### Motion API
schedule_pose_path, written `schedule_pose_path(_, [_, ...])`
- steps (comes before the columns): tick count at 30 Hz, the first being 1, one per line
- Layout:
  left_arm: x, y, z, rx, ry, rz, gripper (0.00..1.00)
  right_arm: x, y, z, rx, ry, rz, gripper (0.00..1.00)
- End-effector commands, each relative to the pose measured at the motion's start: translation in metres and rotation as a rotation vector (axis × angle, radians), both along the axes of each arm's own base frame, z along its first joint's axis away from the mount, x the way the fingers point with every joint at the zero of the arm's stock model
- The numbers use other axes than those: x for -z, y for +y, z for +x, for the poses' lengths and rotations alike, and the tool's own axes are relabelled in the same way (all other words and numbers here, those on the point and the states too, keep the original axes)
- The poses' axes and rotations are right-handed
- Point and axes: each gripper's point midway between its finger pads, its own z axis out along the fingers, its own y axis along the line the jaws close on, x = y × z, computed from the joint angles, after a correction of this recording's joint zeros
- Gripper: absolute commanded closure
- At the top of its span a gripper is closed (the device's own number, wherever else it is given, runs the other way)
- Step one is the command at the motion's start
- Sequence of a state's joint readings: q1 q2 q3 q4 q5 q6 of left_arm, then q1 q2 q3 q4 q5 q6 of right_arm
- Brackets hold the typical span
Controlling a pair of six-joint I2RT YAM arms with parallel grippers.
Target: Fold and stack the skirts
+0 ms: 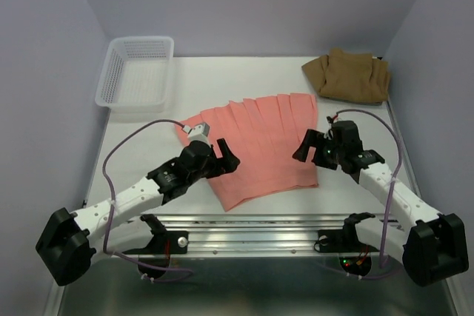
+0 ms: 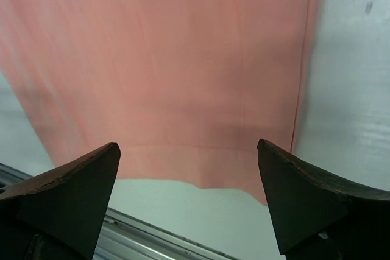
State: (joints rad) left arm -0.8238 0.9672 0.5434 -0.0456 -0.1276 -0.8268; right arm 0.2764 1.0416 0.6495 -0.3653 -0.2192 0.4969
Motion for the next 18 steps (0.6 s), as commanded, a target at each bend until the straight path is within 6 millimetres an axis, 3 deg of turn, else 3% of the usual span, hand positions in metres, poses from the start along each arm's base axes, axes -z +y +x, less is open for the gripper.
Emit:
schedule_pose_path(1, [0.002,0.024,0.049,-0.072,-0.080,0.101,0.01,0.033,0.006,-0.029,0.023,0.148,0.069,0.00])
schedule_pose_path(7, [0.018,0.037,0.097,-0.077,-0.084,0.174,0.01,0.070,0.004,-0.030,0.045,0.245,0.034,0.00])
schedule_pose_path(9, [0.036,0.039,0.108,-0.062,-0.029,0.204,0.01,0.085,-0.007,-0.028,0.101,0.277,-0.025,0.00])
schedule_pose_path(13, [0.073,0.049,0.107,-0.081,0.075,0.256,0.01,0.095,-0.037,-0.016,0.230,0.274,-0.169,0.00])
schedule_pose_path(15, [0.094,0.055,0.096,-0.080,0.132,0.279,0.01,0.094,-0.049,-0.007,0.284,0.257,-0.228,0.00])
schedule_pose_path(18, [0.113,0.057,0.076,-0.068,0.204,0.261,0.01,0.092,-0.048,0.007,0.268,0.253,-0.258,0.00])
